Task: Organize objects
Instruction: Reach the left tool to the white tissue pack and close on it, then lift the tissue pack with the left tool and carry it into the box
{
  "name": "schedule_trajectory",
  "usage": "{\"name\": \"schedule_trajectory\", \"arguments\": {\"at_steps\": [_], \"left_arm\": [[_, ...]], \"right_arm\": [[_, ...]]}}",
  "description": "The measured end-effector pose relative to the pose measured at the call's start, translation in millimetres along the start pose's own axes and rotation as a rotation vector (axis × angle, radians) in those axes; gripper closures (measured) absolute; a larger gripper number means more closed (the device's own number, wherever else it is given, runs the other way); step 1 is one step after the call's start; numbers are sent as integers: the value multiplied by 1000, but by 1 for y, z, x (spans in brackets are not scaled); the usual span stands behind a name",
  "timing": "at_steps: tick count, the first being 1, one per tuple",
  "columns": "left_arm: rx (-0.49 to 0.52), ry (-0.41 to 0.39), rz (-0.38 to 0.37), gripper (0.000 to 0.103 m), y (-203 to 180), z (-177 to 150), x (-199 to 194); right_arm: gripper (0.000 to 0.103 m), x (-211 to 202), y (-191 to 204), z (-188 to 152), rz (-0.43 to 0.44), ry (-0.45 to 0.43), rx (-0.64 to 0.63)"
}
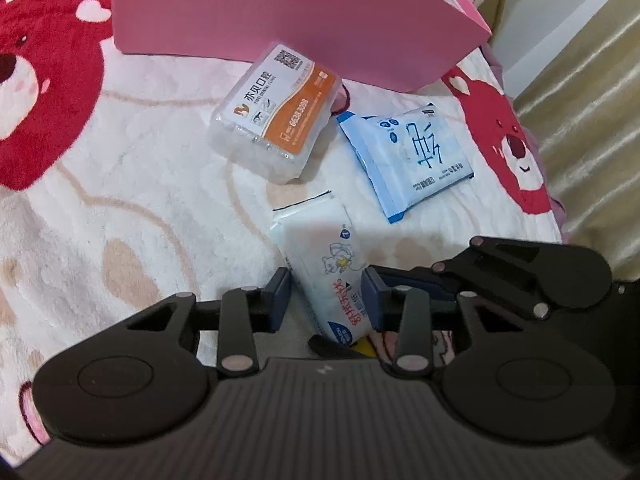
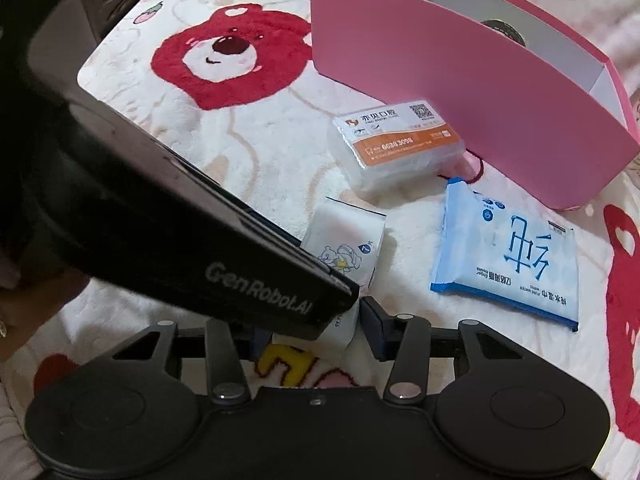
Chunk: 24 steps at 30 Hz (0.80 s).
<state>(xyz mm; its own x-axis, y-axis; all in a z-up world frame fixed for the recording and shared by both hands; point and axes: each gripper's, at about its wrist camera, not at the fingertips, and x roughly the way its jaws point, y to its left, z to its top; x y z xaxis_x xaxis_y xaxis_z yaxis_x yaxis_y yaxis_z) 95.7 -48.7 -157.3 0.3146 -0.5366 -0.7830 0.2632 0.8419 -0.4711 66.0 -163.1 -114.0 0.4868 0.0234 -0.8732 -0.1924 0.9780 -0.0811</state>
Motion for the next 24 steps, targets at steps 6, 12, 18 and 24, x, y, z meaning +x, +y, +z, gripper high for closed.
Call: {"name": "schedule_trajectory", "arguments": {"at_steps": [6, 12, 18, 24], "left_arm": [[-9, -9, -37, 66, -1, 2, -13], [6, -49, -64, 68, -14, 13, -46], [48, -117, -74, 71, -32, 20, -82], [66, -161, -89, 72, -42, 38, -110]], "right_arm": [[54, -13, -3, 5, 19, -8, 31], [54, -43, -6, 13, 9, -74, 28], [54, -80, -8, 21, -4, -136, 8], [54, -106, -7, 36, -46, -189, -70]]}}
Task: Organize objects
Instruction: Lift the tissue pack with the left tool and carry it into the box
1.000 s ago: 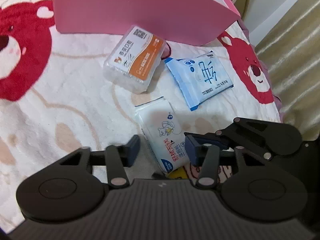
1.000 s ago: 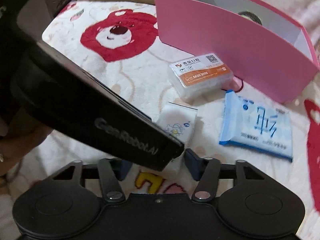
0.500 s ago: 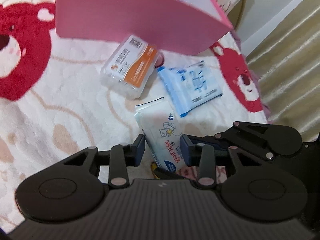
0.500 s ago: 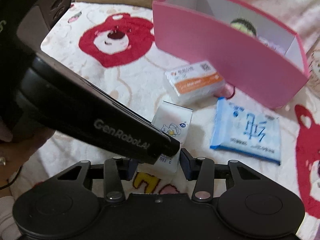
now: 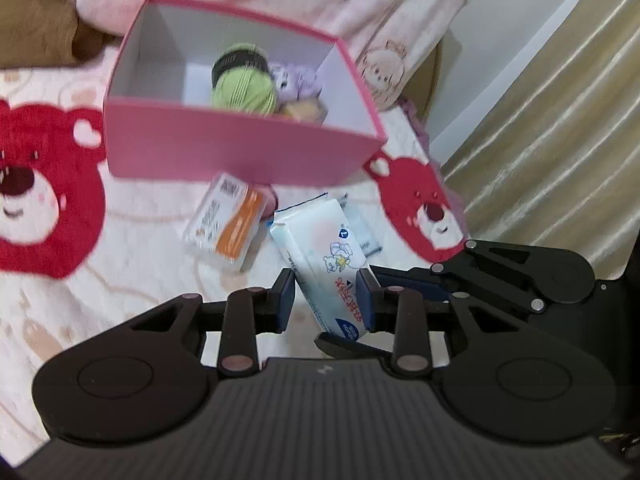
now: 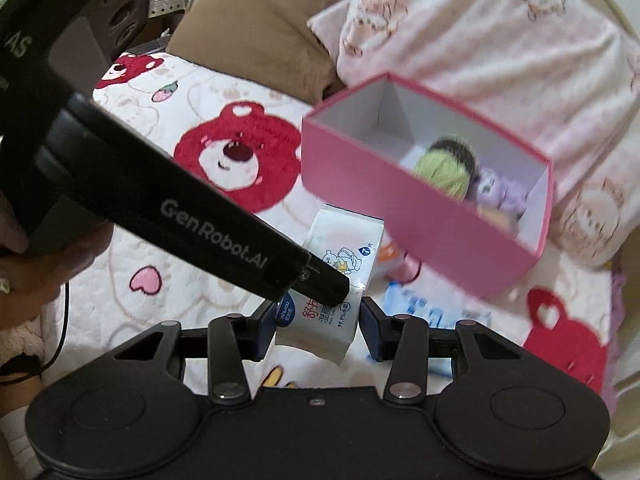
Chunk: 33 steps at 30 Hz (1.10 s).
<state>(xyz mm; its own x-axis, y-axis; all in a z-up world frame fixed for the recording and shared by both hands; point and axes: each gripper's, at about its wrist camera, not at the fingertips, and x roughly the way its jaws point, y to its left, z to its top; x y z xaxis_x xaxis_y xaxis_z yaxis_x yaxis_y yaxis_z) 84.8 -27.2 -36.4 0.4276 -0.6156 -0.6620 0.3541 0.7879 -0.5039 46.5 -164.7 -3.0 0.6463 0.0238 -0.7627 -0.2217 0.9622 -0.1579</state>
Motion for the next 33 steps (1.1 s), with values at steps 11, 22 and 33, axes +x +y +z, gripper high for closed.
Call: {"name": "schedule_trajectory", "arguments": {"at_steps": [11, 22, 33], "left_arm": [[11, -15, 19, 73, 8, 93, -24], [-56, 21, 151, 74, 50, 169, 37], [-84, 99, 267, 74, 98, 208, 115]], "right_arm": [[57, 1, -34, 90, -58, -98, -85], [58, 86, -103, 136, 57, -83, 237], [58, 190, -146, 152, 149, 33, 513]]}}
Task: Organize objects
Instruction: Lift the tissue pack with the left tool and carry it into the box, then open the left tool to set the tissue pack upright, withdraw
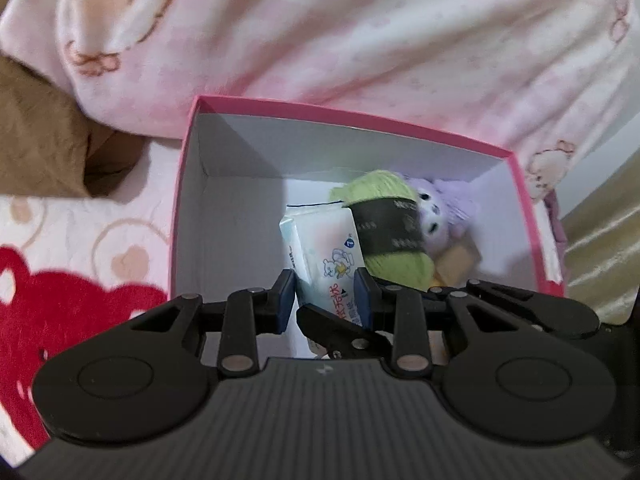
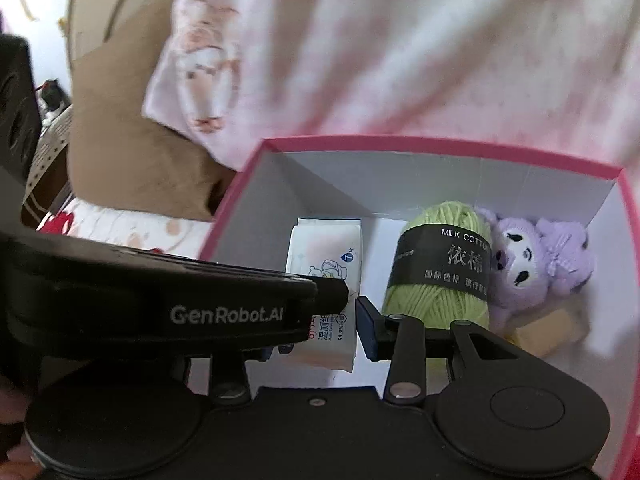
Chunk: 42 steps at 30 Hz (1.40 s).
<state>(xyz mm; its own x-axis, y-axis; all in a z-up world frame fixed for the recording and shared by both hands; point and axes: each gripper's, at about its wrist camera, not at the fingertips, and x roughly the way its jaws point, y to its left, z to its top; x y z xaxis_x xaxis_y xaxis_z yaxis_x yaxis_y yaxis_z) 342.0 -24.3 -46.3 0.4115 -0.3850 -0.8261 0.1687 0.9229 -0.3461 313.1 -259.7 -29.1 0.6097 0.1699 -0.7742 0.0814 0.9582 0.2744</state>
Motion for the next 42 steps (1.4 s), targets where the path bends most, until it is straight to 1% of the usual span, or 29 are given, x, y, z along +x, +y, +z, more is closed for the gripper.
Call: {"name": "schedule_trajectory", "arguments": {"at_steps": [3, 4, 6, 10, 12, 14, 15, 17, 19, 21, 23, 26, 29, 32, 34, 36, 37, 38, 41, 42], "left_arm": [[0, 12, -2, 73, 3, 8, 16], [0, 17, -3, 73, 4, 10, 20], [13, 24, 2, 73, 3, 13, 27], [-2, 26, -6, 73, 5, 19, 35], [-19, 34, -9, 72, 6, 20, 36], [-2, 16, 31, 66, 4, 20, 35], [12, 5, 43, 64, 3, 19, 34], [16, 4, 35, 62, 0, 17, 32], [22, 1, 28, 62, -2, 14, 26], [51, -6, 29, 61, -6, 9, 15], [86, -14, 34, 55, -10, 3, 1], [128, -8, 25, 51, -16, -6, -20], [183, 13, 43, 49, -22, -17, -45], [235, 5, 60, 44, -29, -27, -71], [264, 5, 68, 44, -33, -34, -89], [284, -2, 70, 43, -34, -42, -105], [287, -3, 62, 43, -35, -46, -113], [273, 5, 36, 42, -33, -50, -121], [187, 42, -76, 42, -25, -58, -136], [171, 46, -92, 42, -23, -61, -138]], "right_arm": [[58, 18, -11, 9, -3, 31, 51], [55, 22, -14, 11, -1, 38, 65], [55, 30, -17, 15, -5, 66, 83], [55, 36, -20, 20, 1, 80, 96], [53, 36, -23, 21, 6, 85, 110], [42, 32, -19, 19, 16, 90, 85], [39, 28, -16, 17, 16, 85, 68], [38, 21, -10, 13, -5, 68, 40], [38, 13, -4, 10, -5, 68, 12], [38, 0, 0, 3, 1, 54, -9], [38, -16, 4, -5, 12, 40, -39], [38, -47, 8, -19, 17, 12, -105], [38, -74, 17, -24, 14, 2, -184], [37, -103, 26, -29, 15, -21, -262], [37, -118, 30, -32, 33, -23, -295], [36, -133, 34, -36, 64, -7, -336], [36, -140, 35, -38, 86, 10, -341], [35, -147, 36, -41, 103, 22, -338], [33, -162, 40, -49, 128, 51, -352], [33, -166, 43, -53, 129, 55, -369]]}}
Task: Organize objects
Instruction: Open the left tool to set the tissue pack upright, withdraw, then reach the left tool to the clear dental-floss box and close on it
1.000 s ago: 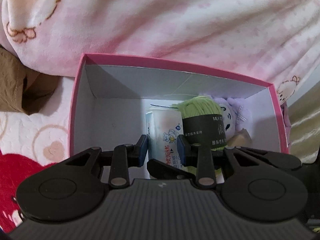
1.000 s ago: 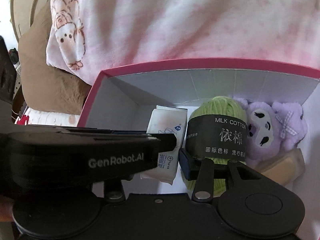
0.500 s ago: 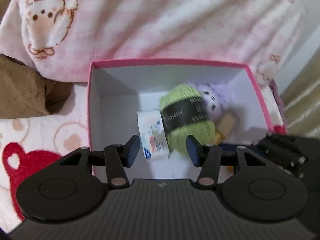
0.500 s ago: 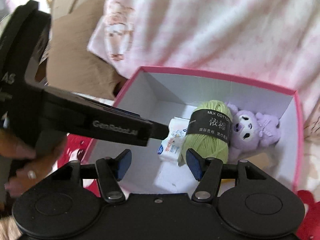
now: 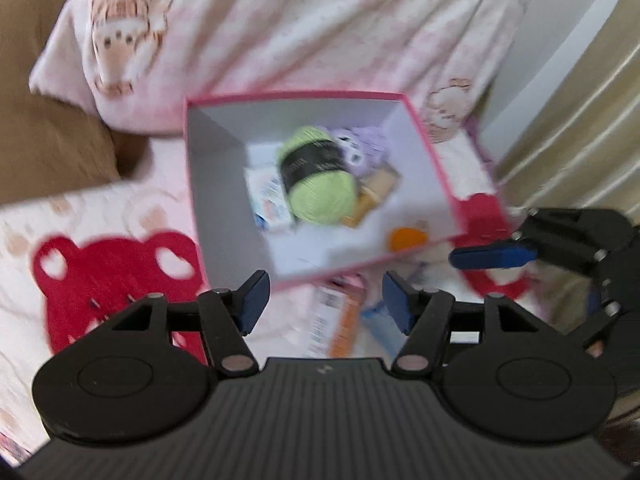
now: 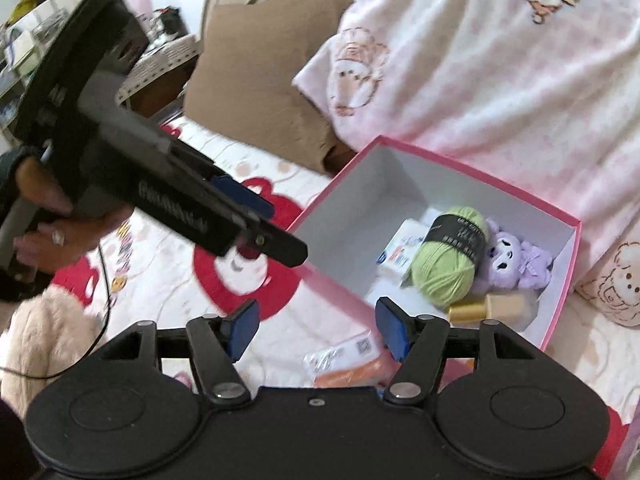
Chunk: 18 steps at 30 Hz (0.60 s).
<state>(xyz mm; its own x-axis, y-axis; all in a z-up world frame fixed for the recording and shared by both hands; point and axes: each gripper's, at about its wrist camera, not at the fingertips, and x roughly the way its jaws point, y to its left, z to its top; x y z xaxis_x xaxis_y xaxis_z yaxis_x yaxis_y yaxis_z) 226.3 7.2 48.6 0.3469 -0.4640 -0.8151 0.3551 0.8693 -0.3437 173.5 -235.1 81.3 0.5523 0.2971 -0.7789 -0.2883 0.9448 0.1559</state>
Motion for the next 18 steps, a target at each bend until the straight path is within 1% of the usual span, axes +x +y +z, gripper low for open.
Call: {"name": "schedule_trajectory", "arguments": {"at_steps": [4, 8, 9, 11, 14, 16, 18], "left_arm": [[-21, -31, 19, 41, -2, -18, -8], [-56, -33, -8, 41, 1, -42, -4], [-61, -34, -18, 41, 2, -48, -2], [-70, -43, -36, 38, 3, -62, 5], [-94, -23, -46, 38, 7, -78, 19], [-110, -24, -56, 38, 9, -88, 26], [-112, -44, -92, 38, 10, -99, 29]], "right_arm": [[30, -7, 15, -17, -15, 3, -63], [27, -8, 25, -37, -17, -16, -97], [27, -5, 26, -44, -5, -17, -100], [27, 0, 24, -56, 12, -3, -71], [27, 9, 22, -74, 3, 50, -24], [27, 11, 24, -83, -24, 63, -26], [27, 14, 25, -89, -45, 71, -24]]}}
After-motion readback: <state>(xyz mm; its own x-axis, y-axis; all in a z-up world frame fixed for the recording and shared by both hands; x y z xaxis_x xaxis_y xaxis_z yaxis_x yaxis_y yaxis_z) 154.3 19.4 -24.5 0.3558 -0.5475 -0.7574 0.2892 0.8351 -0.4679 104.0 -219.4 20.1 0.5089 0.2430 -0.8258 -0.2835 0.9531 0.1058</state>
